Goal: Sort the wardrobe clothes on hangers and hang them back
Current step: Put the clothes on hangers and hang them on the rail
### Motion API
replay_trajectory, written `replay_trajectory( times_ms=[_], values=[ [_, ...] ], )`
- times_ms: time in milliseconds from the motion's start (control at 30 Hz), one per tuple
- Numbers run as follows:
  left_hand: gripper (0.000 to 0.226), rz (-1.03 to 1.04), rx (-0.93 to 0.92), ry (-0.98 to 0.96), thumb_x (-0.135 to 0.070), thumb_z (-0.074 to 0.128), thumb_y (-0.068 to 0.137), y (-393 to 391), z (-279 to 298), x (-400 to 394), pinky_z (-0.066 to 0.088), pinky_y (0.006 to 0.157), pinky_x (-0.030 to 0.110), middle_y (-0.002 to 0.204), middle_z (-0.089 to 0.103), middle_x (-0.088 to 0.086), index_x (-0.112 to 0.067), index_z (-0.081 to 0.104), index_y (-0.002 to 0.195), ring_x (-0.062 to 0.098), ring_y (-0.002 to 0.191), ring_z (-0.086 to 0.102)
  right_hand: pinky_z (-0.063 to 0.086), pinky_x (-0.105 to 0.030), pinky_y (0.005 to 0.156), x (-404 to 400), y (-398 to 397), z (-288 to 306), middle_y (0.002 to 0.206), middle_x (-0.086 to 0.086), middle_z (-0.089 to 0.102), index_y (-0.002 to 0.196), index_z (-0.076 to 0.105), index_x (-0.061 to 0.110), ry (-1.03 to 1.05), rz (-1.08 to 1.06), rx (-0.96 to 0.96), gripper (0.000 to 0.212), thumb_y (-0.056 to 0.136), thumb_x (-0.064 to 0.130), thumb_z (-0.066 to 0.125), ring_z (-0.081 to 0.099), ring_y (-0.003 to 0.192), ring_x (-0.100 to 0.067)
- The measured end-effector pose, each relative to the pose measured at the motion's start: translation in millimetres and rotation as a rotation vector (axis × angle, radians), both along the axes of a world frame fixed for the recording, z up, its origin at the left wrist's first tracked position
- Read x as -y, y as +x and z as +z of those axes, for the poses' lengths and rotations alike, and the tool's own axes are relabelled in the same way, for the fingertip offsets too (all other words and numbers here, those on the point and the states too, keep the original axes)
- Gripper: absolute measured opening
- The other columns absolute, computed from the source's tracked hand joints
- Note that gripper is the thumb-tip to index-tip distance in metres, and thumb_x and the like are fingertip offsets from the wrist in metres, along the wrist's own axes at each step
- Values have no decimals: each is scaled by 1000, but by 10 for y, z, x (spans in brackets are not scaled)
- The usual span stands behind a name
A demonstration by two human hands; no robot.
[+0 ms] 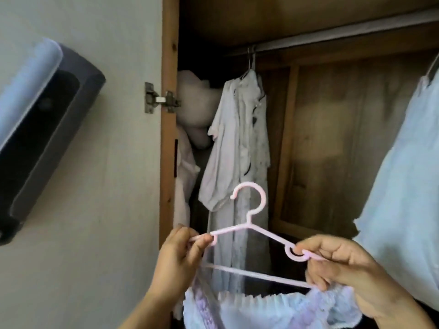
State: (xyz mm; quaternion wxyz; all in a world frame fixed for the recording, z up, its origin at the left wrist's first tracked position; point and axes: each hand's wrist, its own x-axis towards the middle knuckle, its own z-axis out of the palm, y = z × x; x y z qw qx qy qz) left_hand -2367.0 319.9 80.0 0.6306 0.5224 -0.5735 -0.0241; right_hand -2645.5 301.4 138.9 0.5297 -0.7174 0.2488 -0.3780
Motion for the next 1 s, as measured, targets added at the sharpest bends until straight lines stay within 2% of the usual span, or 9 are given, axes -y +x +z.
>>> replay_trajectory(
  times_ms=[67, 133, 200, 367, 500, 633, 733, 867, 1000],
  values=[
    [46, -97, -3, 8, -58, 60, 79, -100, 100, 324, 38, 58, 15, 67, 49, -1, -15, 57, 65, 8, 63, 52, 39, -21, 47, 37, -51, 117, 50, -11, 54, 83, 72, 5, -44, -141, 26, 63, 36, 44, 90, 49, 47, -20],
    [50, -159, -3, -2, -63, 54, 76, -189, 202, 643, 40, 63, 20, 69, 49, 0, -15, 57, 66, 11, 65, 52, 39, -24, 48, 67, -80, 235, 47, -6, 53, 82, 71, 2, -101, -268, 34, 47, 45, 27, 85, 45, 45, -17],
    [46, -209, 15, -24, -62, 54, 77, -283, 314, 921, 39, 66, 17, 73, 51, 0, -17, 60, 68, 11, 72, 53, 39, -22, 48, 96, -94, 332, 47, -5, 51, 82, 69, 1, -126, -354, 52, 28, 57, 14, 73, 42, 43, -15],
    [13, -368, 57, -4, -36, 57, 90, -645, 707, 1421, 37, 74, 6, 102, 53, -9, -26, 65, 93, 2, 97, 53, 41, -21, 46, 148, -125, 603, 51, -5, 53, 75, 71, 7, -172, -592, 151, 19, 56, 10, 73, 41, 39, -12],
    [30, -402, 54, -61, -35, 52, 93, -856, 1047, 1613, 36, 88, 16, 121, 45, -12, -26, 55, 121, 5, 113, 46, 45, -21, 47, 209, 2, 880, 58, -7, 61, 76, 73, 10, -263, -742, 226, 22, 58, 3, 83, 43, 39, -10],
    [30, -419, 98, -182, -29, 56, 92, -840, 1343, 1751, 36, 90, 18, 119, 42, -16, -28, 54, 122, 0, 111, 43, 48, -27, 54, 387, 238, 1149, 60, -1, 66, 91, 66, 15, -354, -809, 305, 31, 69, -3, 77, 51, 42, -7],
    [32, -373, 190, -266, -29, 58, 91, -757, 1575, 1851, 37, 88, 15, 117, 42, -17, -28, 54, 123, -2, 108, 43, 47, -19, 55, 605, 434, 1334, 58, 3, 62, 95, 65, 16, -390, -784, 367, 31, 72, -4, 74, 55, 48, -6],
    [32, -253, 338, -403, -29, 57, 91, -566, 1905, 2014, 29, 84, 1, 118, 46, -14, -24, 55, 123, -5, 107, 40, 52, -28, 75, 1010, 723, 1617, 82, 5, 67, 105, 64, 17, -457, -779, 376, 37, 76, -4, 71, 62, 70, -5],
    [30, -116, 407, -530, -30, 53, 89, -356, 2312, 2143, 35, 89, 19, 116, 56, -3, -17, 61, 115, 12, 110, 49, 50, -45, 94, 1467, 1017, 2003, 116, -9, 63, 125, 57, 11, -501, -795, 350, 49, 79, 2, 71, 62, 98, -20]
  ],
)
